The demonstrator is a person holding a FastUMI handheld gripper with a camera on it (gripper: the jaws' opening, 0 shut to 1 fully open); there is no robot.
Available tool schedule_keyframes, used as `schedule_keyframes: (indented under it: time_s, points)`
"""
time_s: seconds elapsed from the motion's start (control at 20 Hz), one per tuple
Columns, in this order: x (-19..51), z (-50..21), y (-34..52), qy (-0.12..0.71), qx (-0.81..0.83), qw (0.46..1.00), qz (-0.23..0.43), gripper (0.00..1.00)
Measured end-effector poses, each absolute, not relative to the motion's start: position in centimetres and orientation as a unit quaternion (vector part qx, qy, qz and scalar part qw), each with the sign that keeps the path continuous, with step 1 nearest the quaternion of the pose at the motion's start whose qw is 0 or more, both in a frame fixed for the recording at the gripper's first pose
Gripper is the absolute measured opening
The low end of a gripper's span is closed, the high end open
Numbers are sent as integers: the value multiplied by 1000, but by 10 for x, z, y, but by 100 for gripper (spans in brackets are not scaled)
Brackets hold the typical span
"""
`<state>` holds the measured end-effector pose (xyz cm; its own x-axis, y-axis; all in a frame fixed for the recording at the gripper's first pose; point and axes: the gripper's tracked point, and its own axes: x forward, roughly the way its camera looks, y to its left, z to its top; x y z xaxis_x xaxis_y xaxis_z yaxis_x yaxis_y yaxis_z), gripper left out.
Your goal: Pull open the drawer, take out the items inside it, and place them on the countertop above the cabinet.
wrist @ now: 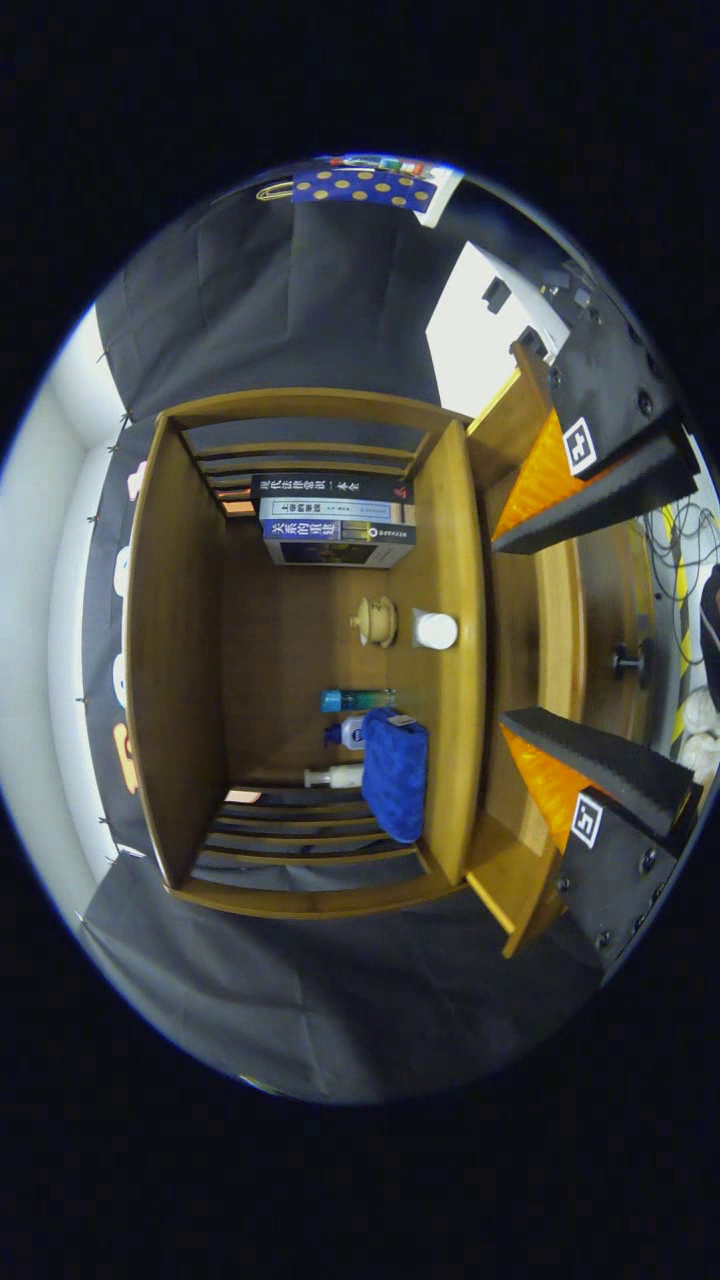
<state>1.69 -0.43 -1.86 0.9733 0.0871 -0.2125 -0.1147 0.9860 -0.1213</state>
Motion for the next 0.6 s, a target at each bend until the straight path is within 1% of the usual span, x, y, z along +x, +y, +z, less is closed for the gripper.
schedule_keyframes:
  time_s: [0.2,0.4,0.45,0.5,0.6]
  points:
    - [10,-56,-5,134,-34,989,50,99]
    - [18,-78,-5,148,-40,987,47,99]
    - [16,-82,0,153,-42,986,61,99]
    - [20,-81,2,142,-41,987,61,99]
    - [18,-80,1,142,-43,987,64,96]
